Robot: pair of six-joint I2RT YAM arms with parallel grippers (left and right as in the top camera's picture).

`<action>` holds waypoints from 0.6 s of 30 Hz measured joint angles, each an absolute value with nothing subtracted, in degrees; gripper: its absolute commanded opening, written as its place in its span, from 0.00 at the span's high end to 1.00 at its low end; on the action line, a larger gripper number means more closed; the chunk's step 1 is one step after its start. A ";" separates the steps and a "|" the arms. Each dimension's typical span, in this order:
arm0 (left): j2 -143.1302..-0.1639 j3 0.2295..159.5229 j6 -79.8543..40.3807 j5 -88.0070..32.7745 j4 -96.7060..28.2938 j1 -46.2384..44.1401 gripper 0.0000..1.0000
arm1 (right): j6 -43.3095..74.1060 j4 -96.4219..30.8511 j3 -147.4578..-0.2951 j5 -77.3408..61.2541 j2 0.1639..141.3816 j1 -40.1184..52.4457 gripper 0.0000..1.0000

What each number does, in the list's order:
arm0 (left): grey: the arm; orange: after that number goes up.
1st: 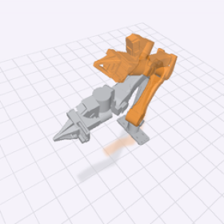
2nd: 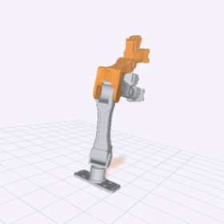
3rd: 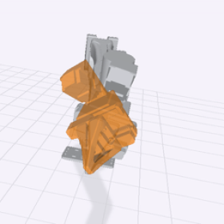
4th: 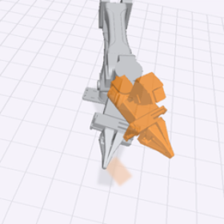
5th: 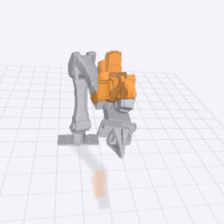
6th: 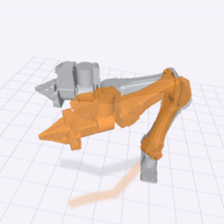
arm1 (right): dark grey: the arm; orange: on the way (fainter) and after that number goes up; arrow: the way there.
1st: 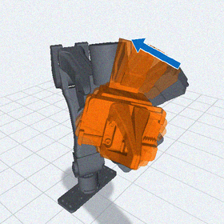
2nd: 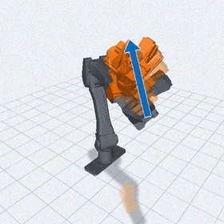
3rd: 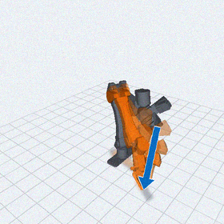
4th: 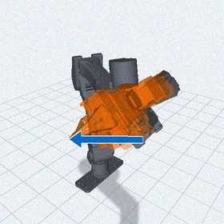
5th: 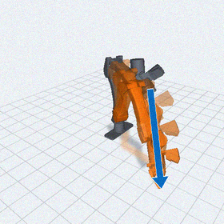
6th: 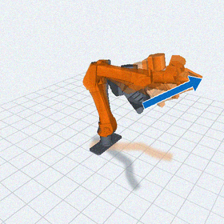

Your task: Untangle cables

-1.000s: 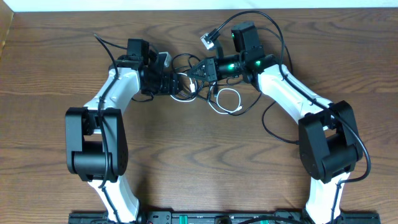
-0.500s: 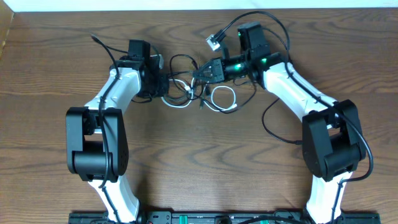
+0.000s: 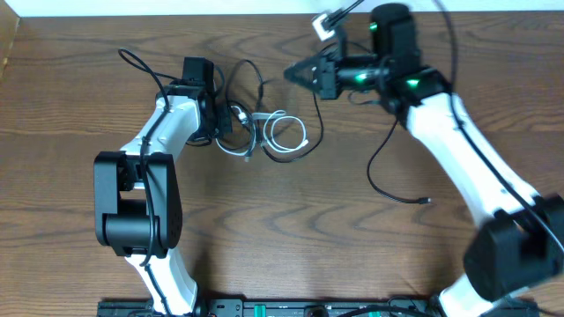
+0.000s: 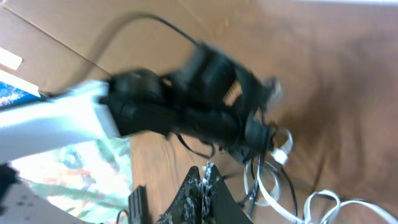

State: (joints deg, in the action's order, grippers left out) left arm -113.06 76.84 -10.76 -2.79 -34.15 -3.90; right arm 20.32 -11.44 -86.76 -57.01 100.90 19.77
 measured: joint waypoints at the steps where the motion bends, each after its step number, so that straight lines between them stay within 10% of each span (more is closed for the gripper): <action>1: -113.08 76.84 -10.74 -2.57 -34.22 -3.84 0.92 | 20.29 -11.33 -86.76 -57.01 99.00 19.09 0.99; 12: -113.08 76.84 -10.76 0.38 -34.54 -3.77 0.92 | 18.41 -17.12 -86.91 -56.64 85.34 13.52 0.99; 18: -113.08 76.84 -10.74 0.21 -34.65 -3.77 0.92 | 16.03 -27.33 -86.96 -49.45 85.45 13.34 0.60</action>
State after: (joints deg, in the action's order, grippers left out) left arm -113.08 76.84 -10.74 0.21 -34.65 -3.77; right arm 16.03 -27.33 -86.96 -49.45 85.45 13.34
